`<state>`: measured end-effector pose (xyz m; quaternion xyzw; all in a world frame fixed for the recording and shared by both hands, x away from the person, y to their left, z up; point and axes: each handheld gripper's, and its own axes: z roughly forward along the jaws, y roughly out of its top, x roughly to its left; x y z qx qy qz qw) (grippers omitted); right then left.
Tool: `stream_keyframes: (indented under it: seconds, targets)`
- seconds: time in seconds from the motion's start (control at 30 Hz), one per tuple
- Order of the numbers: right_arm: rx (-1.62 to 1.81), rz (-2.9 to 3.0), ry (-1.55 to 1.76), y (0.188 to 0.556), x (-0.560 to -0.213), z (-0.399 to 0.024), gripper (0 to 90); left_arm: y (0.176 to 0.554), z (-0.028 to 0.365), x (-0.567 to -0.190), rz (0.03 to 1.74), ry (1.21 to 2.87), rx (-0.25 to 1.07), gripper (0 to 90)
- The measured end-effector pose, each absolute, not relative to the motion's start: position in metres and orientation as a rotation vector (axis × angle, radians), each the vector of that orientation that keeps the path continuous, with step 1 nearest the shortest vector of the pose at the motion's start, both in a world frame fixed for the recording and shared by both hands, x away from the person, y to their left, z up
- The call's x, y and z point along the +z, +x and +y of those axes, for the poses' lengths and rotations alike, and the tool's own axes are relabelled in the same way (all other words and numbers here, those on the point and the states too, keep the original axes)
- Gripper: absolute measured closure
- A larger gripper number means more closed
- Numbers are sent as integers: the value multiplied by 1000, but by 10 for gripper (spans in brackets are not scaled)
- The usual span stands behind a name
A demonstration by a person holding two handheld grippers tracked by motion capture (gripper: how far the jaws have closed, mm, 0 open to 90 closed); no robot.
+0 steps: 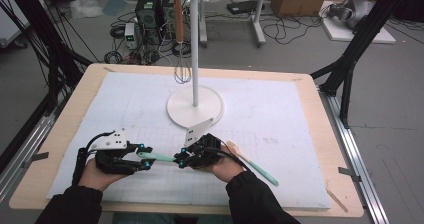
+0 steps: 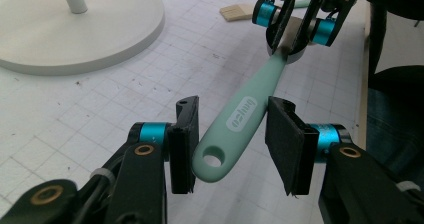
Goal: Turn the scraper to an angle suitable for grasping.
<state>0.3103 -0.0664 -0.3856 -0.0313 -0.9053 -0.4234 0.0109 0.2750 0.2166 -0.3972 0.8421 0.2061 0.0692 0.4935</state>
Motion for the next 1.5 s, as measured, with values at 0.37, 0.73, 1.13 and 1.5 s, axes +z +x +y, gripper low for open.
stream_keyframes:
  seconds: [0.37, 0.73, 1.13, 1.5]
  targets:
    - [-1318, -2856, -61, 308, -385, -66, 807, 276, 215, -398, 495, 2050, 136, 589]
    - [-1307, -2885, -37, 306, -385, -66, 808, 278, 217, -398, 476, 2059, 94, 634]
    - [-1281, -2927, -10, 306, -385, -67, 848, 277, 216, -398, 432, 2065, 48, 773]
    - [-1238, -2957, 29, 306, -386, -65, 842, 273, 212, -392, 355, 2088, 52, 822]
